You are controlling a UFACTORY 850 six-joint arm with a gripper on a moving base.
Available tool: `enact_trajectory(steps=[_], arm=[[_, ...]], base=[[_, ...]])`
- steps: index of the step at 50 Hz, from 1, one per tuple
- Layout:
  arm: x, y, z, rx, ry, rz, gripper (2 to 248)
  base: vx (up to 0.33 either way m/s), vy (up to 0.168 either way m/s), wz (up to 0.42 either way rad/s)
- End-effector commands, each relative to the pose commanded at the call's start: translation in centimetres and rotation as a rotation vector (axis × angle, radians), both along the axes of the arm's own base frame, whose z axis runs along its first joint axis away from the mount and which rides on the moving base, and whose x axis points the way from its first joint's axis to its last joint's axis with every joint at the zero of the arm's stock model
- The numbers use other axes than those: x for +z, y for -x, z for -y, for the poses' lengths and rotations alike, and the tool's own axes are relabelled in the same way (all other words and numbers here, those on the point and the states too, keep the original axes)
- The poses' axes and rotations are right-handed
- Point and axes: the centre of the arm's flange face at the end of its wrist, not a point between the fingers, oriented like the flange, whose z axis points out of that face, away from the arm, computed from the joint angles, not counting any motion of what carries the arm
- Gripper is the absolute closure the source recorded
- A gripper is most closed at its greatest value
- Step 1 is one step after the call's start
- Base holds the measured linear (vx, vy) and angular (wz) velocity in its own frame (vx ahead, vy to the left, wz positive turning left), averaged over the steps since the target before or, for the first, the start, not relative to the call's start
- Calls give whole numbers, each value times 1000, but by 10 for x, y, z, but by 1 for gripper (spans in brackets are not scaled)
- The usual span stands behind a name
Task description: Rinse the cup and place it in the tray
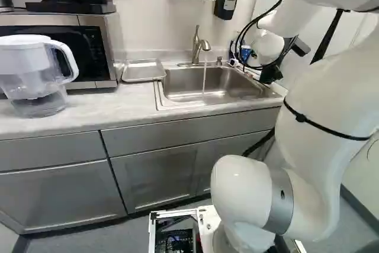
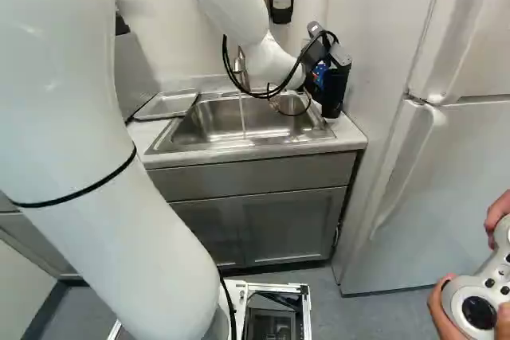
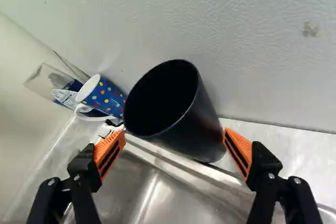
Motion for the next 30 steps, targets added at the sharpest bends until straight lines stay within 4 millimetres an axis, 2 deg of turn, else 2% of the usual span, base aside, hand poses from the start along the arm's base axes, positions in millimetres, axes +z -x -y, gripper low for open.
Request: enact_trajectory(steps=[14,30], arm=[[0,0,0,5,8,-6,3],[0,0,0,71,108,-92,3]], base=[[0,0,0],[0,0,0]])
